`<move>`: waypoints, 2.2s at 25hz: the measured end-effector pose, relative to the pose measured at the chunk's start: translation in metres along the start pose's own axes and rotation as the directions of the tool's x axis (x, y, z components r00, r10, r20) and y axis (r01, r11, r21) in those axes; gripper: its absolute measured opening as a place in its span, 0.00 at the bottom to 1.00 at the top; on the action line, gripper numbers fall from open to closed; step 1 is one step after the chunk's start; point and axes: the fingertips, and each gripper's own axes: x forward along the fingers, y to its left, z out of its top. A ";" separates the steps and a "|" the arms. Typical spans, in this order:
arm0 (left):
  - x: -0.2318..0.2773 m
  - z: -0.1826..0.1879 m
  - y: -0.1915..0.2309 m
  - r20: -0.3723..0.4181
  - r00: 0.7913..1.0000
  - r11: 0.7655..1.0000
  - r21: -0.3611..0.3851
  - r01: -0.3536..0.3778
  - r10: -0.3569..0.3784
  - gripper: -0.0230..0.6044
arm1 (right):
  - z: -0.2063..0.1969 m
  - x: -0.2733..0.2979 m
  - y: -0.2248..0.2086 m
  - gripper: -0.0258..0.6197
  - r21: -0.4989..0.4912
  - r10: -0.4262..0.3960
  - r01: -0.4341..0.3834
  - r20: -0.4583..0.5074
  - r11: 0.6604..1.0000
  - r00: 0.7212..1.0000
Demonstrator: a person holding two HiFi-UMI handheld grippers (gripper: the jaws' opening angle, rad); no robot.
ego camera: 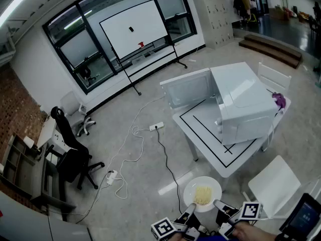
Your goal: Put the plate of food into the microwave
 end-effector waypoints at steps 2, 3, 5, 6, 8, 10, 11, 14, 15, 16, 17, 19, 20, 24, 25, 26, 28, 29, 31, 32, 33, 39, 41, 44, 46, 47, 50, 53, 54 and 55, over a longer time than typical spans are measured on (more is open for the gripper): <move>-0.001 0.003 0.004 -0.002 1.000 1.000 0.030 -0.011 0.011 0.06 | 0.003 0.004 0.007 0.07 -0.015 0.043 -0.043 0.003 0.999 0.999; 0.000 0.003 0.003 -0.002 1.000 1.000 0.030 -0.010 0.010 0.06 | 0.003 0.005 0.009 0.07 -0.015 0.056 -0.056 0.003 0.998 0.998; 0.001 0.001 0.001 0.001 1.000 1.000 0.007 -0.004 0.004 0.06 | 0.003 0.005 0.007 0.07 -0.012 0.055 -0.055 0.002 0.998 0.998; 0.001 0.000 0.001 0.000 1.000 1.000 0.004 -0.004 0.004 0.06 | 0.003 0.004 0.005 0.07 -0.018 0.039 -0.039 0.000 0.999 0.999; 0.001 0.001 0.004 -0.006 1.000 1.000 0.017 -0.011 0.011 0.06 | 0.003 0.004 0.010 0.07 -0.006 0.053 -0.053 0.010 0.999 0.999; 0.001 0.002 0.002 -0.005 1.000 1.000 0.023 -0.010 0.010 0.06 | 0.001 0.008 0.021 0.07 0.047 0.111 -0.112 0.029 0.993 0.993; 0.001 0.002 0.002 -0.004 1.000 1.000 0.028 -0.011 0.011 0.06 | 0.001 0.009 0.025 0.07 0.058 0.127 -0.129 0.034 0.990 0.991; 0.000 0.005 0.001 -0.003 1.000 0.999 0.040 -0.013 0.013 0.06 | 0.001 0.009 0.026 0.07 0.053 0.118 -0.120 0.035 0.991 0.992; 0.000 0.005 0.001 -0.002 1.000 0.999 0.040 -0.013 0.013 0.06 | 0.002 0.008 0.022 0.07 0.041 0.095 -0.097 0.031 0.994 0.995; 0.000 0.006 0.002 -0.001 1.000 0.999 0.039 -0.013 0.014 0.06 | 0.002 0.007 0.019 0.07 0.031 0.079 -0.080 0.029 0.996 0.996; 0.001 0.006 0.002 -0.001 1.000 0.999 0.039 -0.014 0.014 0.06 | 0.003 0.008 0.017 0.07 0.029 0.082 -0.083 0.030 0.996 0.996; 0.003 0.006 0.004 0.001 1.000 0.999 0.037 -0.014 0.014 0.06 | 0.005 0.010 0.017 0.07 0.022 0.090 -0.091 0.029 0.996 0.996; 0.003 0.007 0.004 0.003 1.000 0.999 0.032 -0.011 0.011 0.06 | 0.005 0.011 0.017 0.07 0.022 0.087 -0.087 0.026 0.996 0.996; 0.001 0.007 0.001 0.018 1.000 1.000 -0.011 0.010 -0.010 0.06 | 0.000 0.012 0.015 0.07 0.031 0.065 -0.066 0.016 0.997 0.998; 0.000 0.006 0.001 0.018 1.000 1.000 -0.011 0.011 -0.011 0.06 | -0.001 0.014 0.021 0.07 0.051 0.096 -0.097 0.020 0.994 0.995; 0.000 0.006 0.000 0.017 1.000 1.000 -0.010 0.011 -0.011 0.06 | -0.002 0.014 0.024 0.07 0.063 0.111 -0.113 0.022 0.992 0.994; -0.001 0.006 0.000 0.014 1.000 1.000 -0.009 0.010 -0.010 0.06 | -0.003 0.014 0.027 0.07 0.067 0.114 -0.115 0.023 0.991 0.993; -0.002 0.006 -0.001 0.014 1.000 1.000 -0.010 0.010 -0.010 0.06 | -0.003 0.013 0.027 0.07 0.059 0.104 -0.105 0.022 0.993 0.994; -0.005 0.007 -0.001 0.014 1.000 1.000 -0.011 0.009 -0.009 0.06 | -0.003 0.011 0.019 0.07 0.007 0.055 -0.055 0.013 0.998 0.998; -0.006 0.009 -0.001 0.015 1.000 1.000 -0.009 0.007 -0.007 0.06 | -0.003 0.011 0.016 0.07 -0.018 0.039 -0.039 0.009 0.999 0.999; -0.008 0.010 0.000 0.018 1.000 1.000 -0.009 0.006 -0.006 0.06 | -0.003 0.013 0.017 0.07 -0.025 0.040 -0.039 0.007 0.999 0.999; -0.020 0.029 0.003 0.054 0.998 1.000 -0.021 0.011 -0.010 0.06 | -0.015 0.032 0.022 0.07 -0.013 0.031 -0.031 -0.026 0.999 0.999; -0.026 0.038 0.005 0.067 0.998 1.000 -0.022 0.011 -0.009 0.06 | -0.019 0.045 0.035 0.07 -0.020 0.105 -0.105 -0.029 0.994 0.994; -0.038 0.050 0.008 0.081 0.997 1.000 -0.022 0.014 -0.012 0.06 | -0.030 0.053 0.030 0.07 -0.046 0.036 -0.038 -0.048 0.998 0.998; -0.045 0.059 0.010 0.090 0.996 1.000 -0.023 0.017 -0.015 0.06 | -0.036 0.059 0.030 0.07 -0.061 0.010 -0.014 -0.056 0.998 0.998; -0.048 0.062 0.011 0.094 0.995 0.999 -0.025 0.020 -0.018 0.06 | -0.039 0.063 0.032 0.07 -0.061 0.018 -0.022 -0.058 0.998 0.998; -0.054 0.072 0.014 0.110 0.994 0.999 -0.035 0.027 -0.023 0.06 | -0.045 0.076 0.036 0.07 -0.047 0.032 -0.035 -0.068 0.998 0.997; -0.059 0.082 0.015 0.129 0.991 0.999 -0.044 0.028 -0.022 0.06 | -0.050 0.085 0.038 0.07 -0.037 0.021 -0.024 -0.087 0.999 0.996; -0.059 0.086 0.016 0.134 0.991 0.999 -0.044 0.028 -0.022 0.06 | -0.050 0.088 0.038 0.07 -0.058 0.010 -0.015 -0.096 0.998 0.995; -0.059 0.089 0.017 0.140 0.990 0.999 -0.044 0.027 -0.020 0.06 | -0.049 0.093 0.039 0.07 -0.071 0.016 -0.023 -0.102 0.997 0.995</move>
